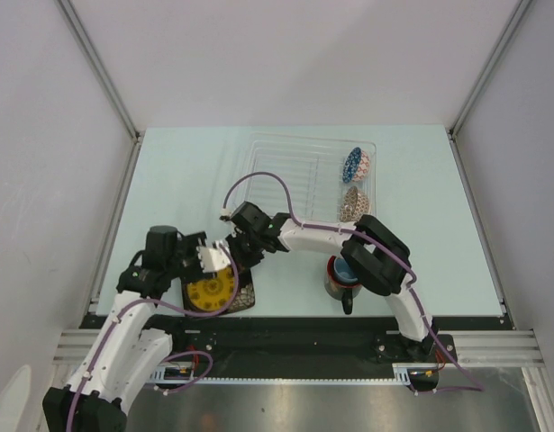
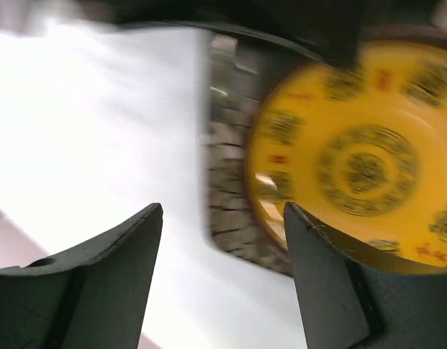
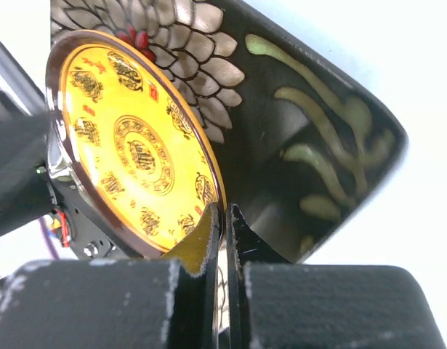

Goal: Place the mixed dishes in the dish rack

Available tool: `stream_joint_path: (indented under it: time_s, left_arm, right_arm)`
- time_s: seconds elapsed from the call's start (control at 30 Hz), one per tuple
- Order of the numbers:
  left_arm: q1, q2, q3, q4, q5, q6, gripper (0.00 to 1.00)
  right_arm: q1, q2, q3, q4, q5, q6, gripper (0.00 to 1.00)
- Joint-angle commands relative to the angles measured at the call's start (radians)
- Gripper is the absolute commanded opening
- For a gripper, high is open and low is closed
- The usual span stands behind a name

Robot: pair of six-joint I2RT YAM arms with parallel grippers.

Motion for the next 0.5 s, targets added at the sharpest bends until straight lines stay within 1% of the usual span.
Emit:
stream_joint_path:
  time_s: [0.0,0.07,0.13,0.17,0.2,0.27,0.3,0.47]
  left_arm:
    - [0.054,0.029,0.201,0.157,0.069,-0.248,0.73]
    - [0.076,0.047,0.272,0.210,0.091,-0.351,0.73]
    - [0.126,0.054,0.324,0.240,0.124,-0.411,0.73]
    - [0.142,0.060,0.338,0.265,0.149,-0.466,0.73]
    - [0.171,0.064,0.353,0.274,0.161,-0.488,0.73]
    - [0.191,0.072,0.384,0.294,0.190,-0.550,0.73]
    - [0.223,0.077,0.391,0.299,0.195,-0.566,0.73]
    - [0.232,0.090,0.401,0.319,0.198,-0.610,0.73]
  right_arm:
    - [0.040,-0.140,-0.006,-0.093,0.175,-0.106,0.00]
    - [0.044,-0.168,-0.005,-0.114,0.218,-0.119,0.00]
    - [0.042,-0.200,0.008,-0.130,0.238,-0.140,0.00]
    - [0.039,-0.206,0.015,-0.154,0.255,-0.146,0.00]
    - [0.039,-0.221,0.020,-0.166,0.263,-0.152,0.00]
    - [0.034,-0.240,0.032,-0.197,0.287,-0.160,0.00]
    - [0.034,-0.260,0.034,-0.202,0.296,-0.172,0.00]
    - [0.005,-0.335,0.061,-0.265,0.362,-0.214,0.00]
